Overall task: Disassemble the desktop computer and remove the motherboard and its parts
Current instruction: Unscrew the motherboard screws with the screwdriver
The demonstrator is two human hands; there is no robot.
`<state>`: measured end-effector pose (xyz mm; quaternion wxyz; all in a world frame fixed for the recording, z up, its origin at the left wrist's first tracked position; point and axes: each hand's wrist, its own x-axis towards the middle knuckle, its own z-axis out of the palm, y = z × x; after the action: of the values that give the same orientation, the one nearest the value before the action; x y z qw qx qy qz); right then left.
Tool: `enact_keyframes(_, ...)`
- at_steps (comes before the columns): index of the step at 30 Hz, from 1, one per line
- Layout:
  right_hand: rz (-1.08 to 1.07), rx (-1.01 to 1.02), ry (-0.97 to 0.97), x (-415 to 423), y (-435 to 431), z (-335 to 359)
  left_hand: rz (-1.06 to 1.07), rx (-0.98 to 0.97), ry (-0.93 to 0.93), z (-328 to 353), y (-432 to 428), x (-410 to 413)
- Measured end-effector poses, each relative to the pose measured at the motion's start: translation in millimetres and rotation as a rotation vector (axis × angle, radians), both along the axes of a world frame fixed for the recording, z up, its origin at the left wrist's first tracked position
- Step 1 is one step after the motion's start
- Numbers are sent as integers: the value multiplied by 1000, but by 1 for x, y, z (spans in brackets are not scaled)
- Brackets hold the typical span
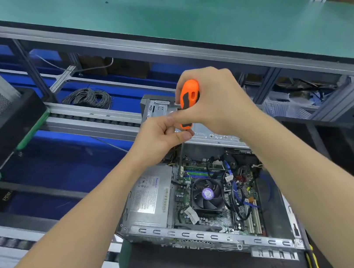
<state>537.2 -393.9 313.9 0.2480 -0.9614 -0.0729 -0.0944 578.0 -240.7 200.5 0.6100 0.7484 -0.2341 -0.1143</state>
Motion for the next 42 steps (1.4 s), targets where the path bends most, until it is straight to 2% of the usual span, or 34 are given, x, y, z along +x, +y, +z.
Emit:
enact_keyframes(3, 138, -40, 121, 0, -7, 16, -10, -32, 24, -1, -1, 0)
enact_keyframes(6, 225, -231, 117, 1, -6, 29, -29, -61, 35, -3, -3, 0)
enact_keyframes(8, 167, -375, 54, 2, 2, 31, -50, -65, 26, -4, -3, 1)
enact_keyframes(10, 10, -455, 58, 3, 14, 32, -61, -61, 28, -6, -5, 2)
enact_keyframes(13, -57, -460, 109, 7, 23, 30, -77, -72, 60, -13, -4, 4)
enact_keyframes(17, 121, -475, 123, 9, 18, 29, -110, -74, 73, -19, 4, 9)
enact_keyframes(22, 400, -423, 196, 6, 7, 43, -287, 59, -6, -11, 12, 8)
enact_keyframes(27, 525, -481, 266, 9, 1, 50, -397, 71, 76, -9, 15, 3)
enact_keyframes(31, 529, -484, 270, 9, -2, 50, -363, 43, 107, -13, 13, 1)
enact_keyframes(33, 438, -379, 186, 5, 3, 40, -336, 30, 109, -14, 14, 1)
enact_keyframes(34, 364, -257, 117, 0, 8, 30, -323, 22, 108, -14, 14, 1)
enact_keyframes(37, 23, 274, -87, -13, 35, -6, -327, -18, 96, -10, 14, 1)
enact_keyframes(40, -174, 935, -76, -10, 55, -24, -336, 25, 57, -8, 10, 0)
enact_keyframes(41, -197, 1075, -56, -7, 56, -27, -346, 47, 60, -8, 9, 0)
enact_keyframes(42, -198, 1133, -71, -6, 57, -29, -362, 64, 59, -7, 9, 0)
